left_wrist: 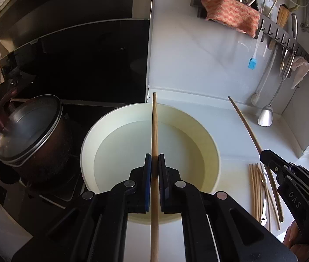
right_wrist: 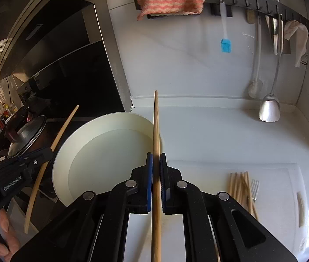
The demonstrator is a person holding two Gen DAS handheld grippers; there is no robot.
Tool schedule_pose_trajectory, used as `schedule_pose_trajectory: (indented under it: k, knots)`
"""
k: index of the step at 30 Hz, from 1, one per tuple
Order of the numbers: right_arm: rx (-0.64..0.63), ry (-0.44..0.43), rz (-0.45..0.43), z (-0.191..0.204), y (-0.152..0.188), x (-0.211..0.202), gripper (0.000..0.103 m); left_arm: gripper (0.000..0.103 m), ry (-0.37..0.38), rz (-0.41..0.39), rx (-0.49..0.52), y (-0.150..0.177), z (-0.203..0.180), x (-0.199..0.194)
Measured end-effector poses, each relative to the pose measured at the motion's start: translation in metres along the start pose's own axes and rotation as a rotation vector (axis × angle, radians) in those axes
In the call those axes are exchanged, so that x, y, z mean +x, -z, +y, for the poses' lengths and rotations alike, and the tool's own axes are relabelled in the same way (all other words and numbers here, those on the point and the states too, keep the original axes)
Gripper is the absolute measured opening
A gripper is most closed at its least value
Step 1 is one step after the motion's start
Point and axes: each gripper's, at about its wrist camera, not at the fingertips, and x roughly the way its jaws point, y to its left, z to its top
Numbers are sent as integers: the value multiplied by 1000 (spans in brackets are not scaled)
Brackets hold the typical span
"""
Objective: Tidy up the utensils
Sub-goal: 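Carry the left tool's chopstick over the white bowl while the right tool carries its own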
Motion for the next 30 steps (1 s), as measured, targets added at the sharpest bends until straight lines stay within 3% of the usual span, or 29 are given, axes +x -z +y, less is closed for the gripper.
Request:
schedule_pose_trajectory:
  k: [6, 15, 30]
  knots:
    - [37, -1, 39, 46, -9, 49, 6, 7, 29, 73, 26, -15, 40, 48]
    - [62, -49, 159, 69, -6, 114, 6, 7, 59, 162, 10, -18, 62, 101]
    - [127, -65, 355, 59, -1, 174, 6, 7, 72, 288, 7, -13, 54, 153]
